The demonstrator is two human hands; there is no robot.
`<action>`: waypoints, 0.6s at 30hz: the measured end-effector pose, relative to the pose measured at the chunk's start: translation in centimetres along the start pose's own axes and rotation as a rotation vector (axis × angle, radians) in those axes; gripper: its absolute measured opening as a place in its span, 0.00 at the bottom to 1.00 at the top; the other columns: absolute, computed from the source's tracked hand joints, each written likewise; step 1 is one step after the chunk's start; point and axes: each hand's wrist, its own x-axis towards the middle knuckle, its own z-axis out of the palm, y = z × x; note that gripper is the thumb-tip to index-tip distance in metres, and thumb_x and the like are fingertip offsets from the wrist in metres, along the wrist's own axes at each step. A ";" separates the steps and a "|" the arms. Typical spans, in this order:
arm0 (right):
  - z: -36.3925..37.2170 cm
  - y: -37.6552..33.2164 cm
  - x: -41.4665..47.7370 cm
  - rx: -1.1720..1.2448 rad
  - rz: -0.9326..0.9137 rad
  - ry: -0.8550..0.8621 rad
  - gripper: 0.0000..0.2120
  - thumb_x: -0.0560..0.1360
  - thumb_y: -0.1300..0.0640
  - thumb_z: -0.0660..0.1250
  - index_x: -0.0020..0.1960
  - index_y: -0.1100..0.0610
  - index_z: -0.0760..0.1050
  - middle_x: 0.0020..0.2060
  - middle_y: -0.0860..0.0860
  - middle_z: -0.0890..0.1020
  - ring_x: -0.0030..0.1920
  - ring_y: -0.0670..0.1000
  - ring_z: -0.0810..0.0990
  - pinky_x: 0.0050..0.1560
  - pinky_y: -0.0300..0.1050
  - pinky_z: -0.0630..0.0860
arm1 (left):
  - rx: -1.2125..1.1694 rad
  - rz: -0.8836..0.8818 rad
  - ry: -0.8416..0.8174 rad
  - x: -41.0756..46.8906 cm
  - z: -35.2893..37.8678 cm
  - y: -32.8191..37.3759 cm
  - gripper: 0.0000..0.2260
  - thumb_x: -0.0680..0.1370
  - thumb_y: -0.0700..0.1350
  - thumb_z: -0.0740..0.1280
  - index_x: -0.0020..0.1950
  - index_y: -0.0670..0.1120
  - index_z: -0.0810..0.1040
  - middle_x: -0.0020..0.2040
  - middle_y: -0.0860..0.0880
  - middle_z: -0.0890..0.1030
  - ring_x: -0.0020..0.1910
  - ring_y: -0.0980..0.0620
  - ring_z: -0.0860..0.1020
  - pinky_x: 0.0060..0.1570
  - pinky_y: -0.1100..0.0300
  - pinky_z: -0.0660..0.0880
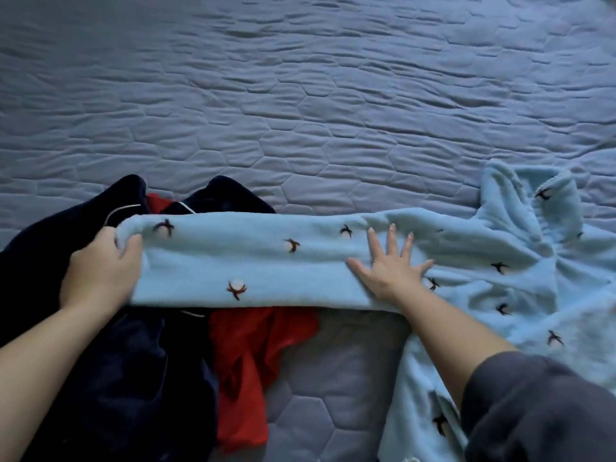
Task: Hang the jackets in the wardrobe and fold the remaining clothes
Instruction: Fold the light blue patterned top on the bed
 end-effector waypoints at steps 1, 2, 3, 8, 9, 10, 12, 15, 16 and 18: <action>0.4 0.1 0.4 -0.024 -0.019 0.018 0.40 0.71 0.24 0.45 0.76 0.39 0.35 0.76 0.48 0.32 0.75 0.60 0.31 0.63 0.80 0.43 | 0.032 0.031 -0.052 -0.3 0.4 -0.1 0.22 0.71 0.62 0.52 0.39 0.43 0.70 0.45 0.33 0.78 0.45 0.33 0.76 0.42 0.48 0.70; 0.8 0.1 0.8 -0.053 -0.041 0.048 0.41 0.70 0.24 0.45 0.76 0.39 0.34 0.76 0.48 0.32 0.75 0.59 0.31 0.63 0.80 0.43 | 0.065 0.043 -0.086 -0.3 0.8 -0.2 0.23 0.71 0.64 0.52 0.38 0.44 0.71 0.46 0.34 0.79 0.46 0.33 0.76 0.42 0.49 0.70; 1.1 0.1 1.1 -0.087 -0.065 0.070 0.41 0.70 0.24 0.44 0.75 0.39 0.34 0.76 0.48 0.32 0.75 0.59 0.31 0.63 0.80 0.44 | 0.102 0.043 -0.099 -0.2 0.9 0.0 0.24 0.70 0.66 0.52 0.38 0.46 0.72 0.47 0.35 0.80 0.47 0.34 0.77 0.42 0.50 0.70; 2.9 -0.5 1.0 -0.142 -0.116 0.115 0.41 0.71 0.26 0.43 0.76 0.42 0.35 0.76 0.50 0.34 0.75 0.60 0.32 0.63 0.79 0.44 | 0.001 -0.092 -0.072 0.9 1.8 1.8 0.29 0.70 0.63 0.69 0.60 0.43 0.71 0.59 0.37 0.76 0.57 0.36 0.75 0.52 0.47 0.72; 2.9 -0.7 0.8 -0.150 -0.130 0.088 0.40 0.72 0.26 0.43 0.77 0.43 0.35 0.77 0.50 0.34 0.76 0.59 0.33 0.63 0.79 0.44 | -0.055 -0.175 -0.119 1.1 1.8 2.0 0.32 0.69 0.61 0.72 0.64 0.41 0.69 0.61 0.37 0.75 0.59 0.37 0.75 0.56 0.47 0.71; 2.8 -0.9 0.6 -0.140 -0.135 0.051 0.39 0.73 0.27 0.44 0.77 0.43 0.36 0.77 0.50 0.35 0.76 0.59 0.34 0.63 0.79 0.44 | -0.102 -0.264 -0.171 1.2 1.7 2.1 0.35 0.68 0.58 0.74 0.66 0.39 0.69 0.62 0.37 0.75 0.60 0.37 0.75 0.57 0.48 0.71; 1.6 -1.0 0.3 -0.054 -0.131 -0.012 0.38 0.74 0.28 0.46 0.77 0.43 0.38 0.77 0.49 0.37 0.77 0.58 0.36 0.65 0.77 0.45 | -0.170 -0.415 -0.274 1.5 1.0 2.4 0.35 0.68 0.51 0.77 0.66 0.34 0.69 0.62 0.35 0.75 0.57 0.37 0.76 0.56 0.48 0.73; -0.4 -0.5 -1.2 0.121 -0.156 -0.042 0.33 0.78 0.34 0.51 0.78 0.45 0.46 0.78 0.49 0.45 0.78 0.55 0.43 0.71 0.69 0.48 | -0.335 -0.441 -0.401 1.0 -0.6 3.3 0.20 0.71 0.43 0.74 0.58 0.33 0.75 0.47 0.37 0.78 0.40 0.42 0.76 0.40 0.53 0.72; -0.9 -0.2 -2.0 0.170 -0.173 -0.045 0.32 0.79 0.37 0.52 0.78 0.46 0.48 0.78 0.50 0.48 0.78 0.54 0.46 0.73 0.66 0.50 | -0.422 -0.420 -0.403 0.7 -1.2 4.0 0.17 0.72 0.41 0.73 0.57 0.35 0.77 0.44 0.39 0.78 0.39 0.42 0.76 0.40 0.54 0.73; -1.7 0.6 -3.5 0.318 -0.196 -0.062 0.30 0.80 0.41 0.56 0.77 0.51 0.54 0.77 0.51 0.57 0.76 0.52 0.55 0.74 0.56 0.56 | -0.549 -0.345 -0.340 -0.3 -2.4 6.0 0.13 0.73 0.39 0.70 0.57 0.39 0.78 0.49 0.38 0.81 0.45 0.39 0.79 0.48 0.49 0.77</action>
